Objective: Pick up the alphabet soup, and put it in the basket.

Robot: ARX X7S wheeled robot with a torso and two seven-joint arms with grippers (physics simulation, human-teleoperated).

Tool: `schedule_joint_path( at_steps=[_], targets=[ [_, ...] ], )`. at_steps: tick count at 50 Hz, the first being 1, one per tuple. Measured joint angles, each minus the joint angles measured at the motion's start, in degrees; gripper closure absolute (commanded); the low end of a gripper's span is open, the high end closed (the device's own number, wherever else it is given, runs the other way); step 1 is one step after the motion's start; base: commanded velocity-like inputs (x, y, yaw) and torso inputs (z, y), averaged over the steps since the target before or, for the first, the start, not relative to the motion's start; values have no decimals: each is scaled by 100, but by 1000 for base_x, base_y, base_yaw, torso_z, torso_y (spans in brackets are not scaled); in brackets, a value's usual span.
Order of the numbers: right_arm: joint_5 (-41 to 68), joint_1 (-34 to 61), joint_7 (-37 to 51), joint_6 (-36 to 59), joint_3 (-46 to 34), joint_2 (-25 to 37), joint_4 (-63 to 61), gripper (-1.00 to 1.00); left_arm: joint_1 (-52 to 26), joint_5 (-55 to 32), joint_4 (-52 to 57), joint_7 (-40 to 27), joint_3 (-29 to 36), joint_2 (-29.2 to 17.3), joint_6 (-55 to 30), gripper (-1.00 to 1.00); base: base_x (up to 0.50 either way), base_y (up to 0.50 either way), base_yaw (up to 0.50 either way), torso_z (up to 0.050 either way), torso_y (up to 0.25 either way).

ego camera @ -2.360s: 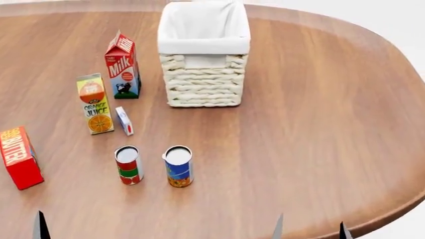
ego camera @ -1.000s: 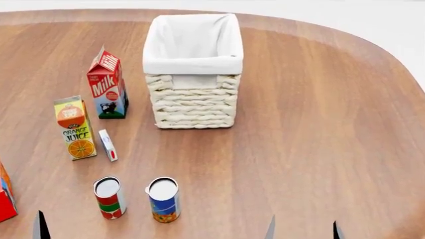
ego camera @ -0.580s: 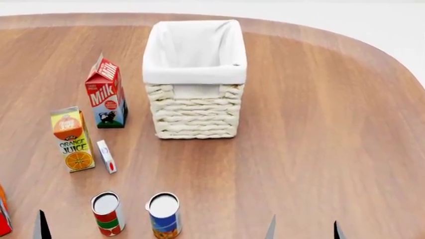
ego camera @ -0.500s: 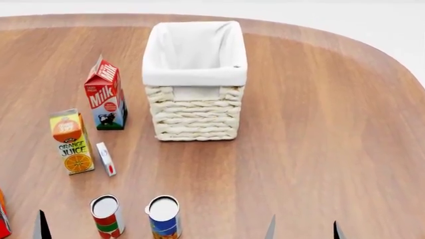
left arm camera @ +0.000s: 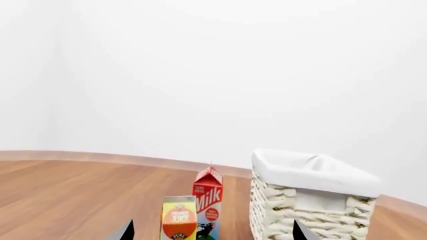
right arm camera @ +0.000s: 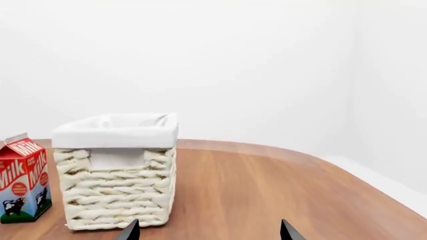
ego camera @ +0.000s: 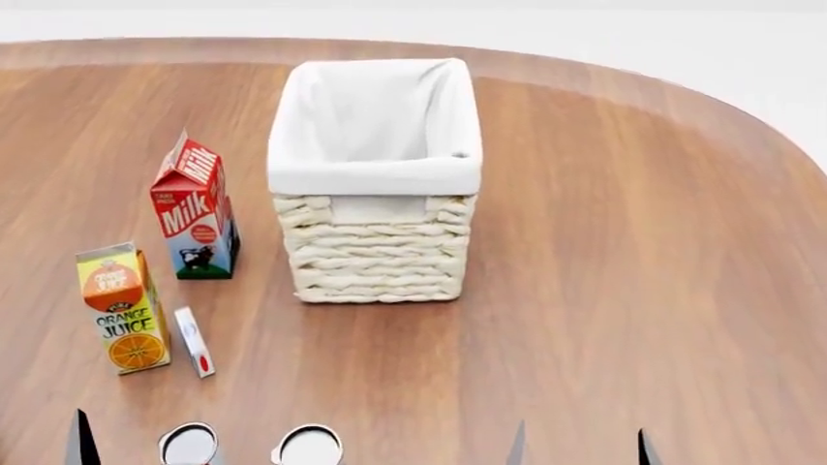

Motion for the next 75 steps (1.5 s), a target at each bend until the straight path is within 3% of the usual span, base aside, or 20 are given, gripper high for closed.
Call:
schedule_joint_path(
  at_steps=[75],
  targets=[
    [113,52,94,-51,-173,116,54,-100,-2,-58,7,-154,115,-115,60,-100,203,0,0,0,0]
  ],
)
